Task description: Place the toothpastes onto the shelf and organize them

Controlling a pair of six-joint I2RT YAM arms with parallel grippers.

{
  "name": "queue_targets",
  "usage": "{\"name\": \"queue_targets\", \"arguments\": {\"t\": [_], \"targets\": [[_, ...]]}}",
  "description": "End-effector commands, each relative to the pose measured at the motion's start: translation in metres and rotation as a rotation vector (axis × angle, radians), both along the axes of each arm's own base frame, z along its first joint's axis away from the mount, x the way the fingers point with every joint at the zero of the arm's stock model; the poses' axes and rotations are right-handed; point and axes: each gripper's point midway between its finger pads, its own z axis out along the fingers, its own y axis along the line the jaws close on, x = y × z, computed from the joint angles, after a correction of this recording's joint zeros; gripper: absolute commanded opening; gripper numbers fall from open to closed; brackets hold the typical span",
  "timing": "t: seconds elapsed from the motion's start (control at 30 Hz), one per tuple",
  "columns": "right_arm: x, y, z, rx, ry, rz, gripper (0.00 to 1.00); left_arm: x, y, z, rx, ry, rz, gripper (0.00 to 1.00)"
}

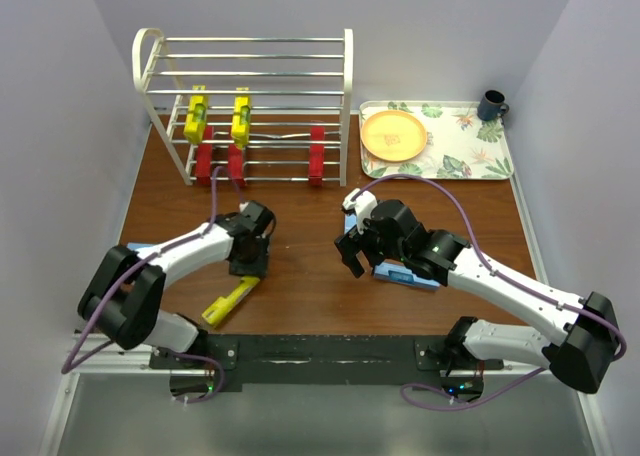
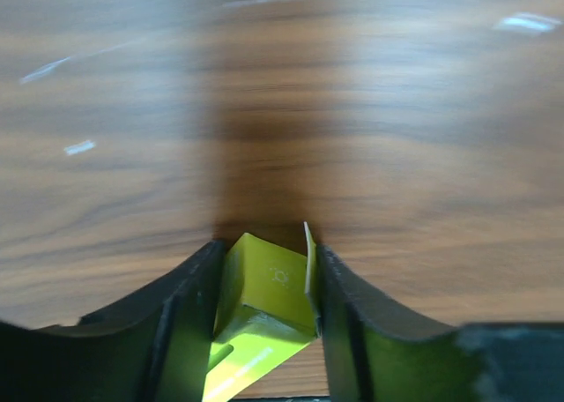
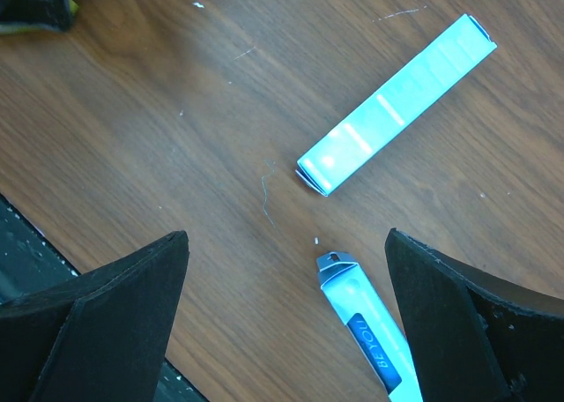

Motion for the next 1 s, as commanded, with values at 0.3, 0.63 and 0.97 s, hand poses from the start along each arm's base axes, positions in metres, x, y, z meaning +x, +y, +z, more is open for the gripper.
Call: {"name": "queue_targets", "arguments": {"t": [0.3,0.63,0.97], "targets": [[0.019,-0.021,0.044,0.105,-0.168,-0.179,0.99,0.008,-0.197,0.021,-0.126,-0.233,-0.913,0.42],[0.013,-0.058,0.060,0.182,-0.249,-0.326,0.99,-0.013,-0.217,0.025,-0.200,-0.260,-1.174,0.48],[0.014,-0.065,0.087,0.232,-0.310,-0.346,0.99,0.014,-0.225,0.085,-0.235,-0.500,-1.031,1.00]]}}
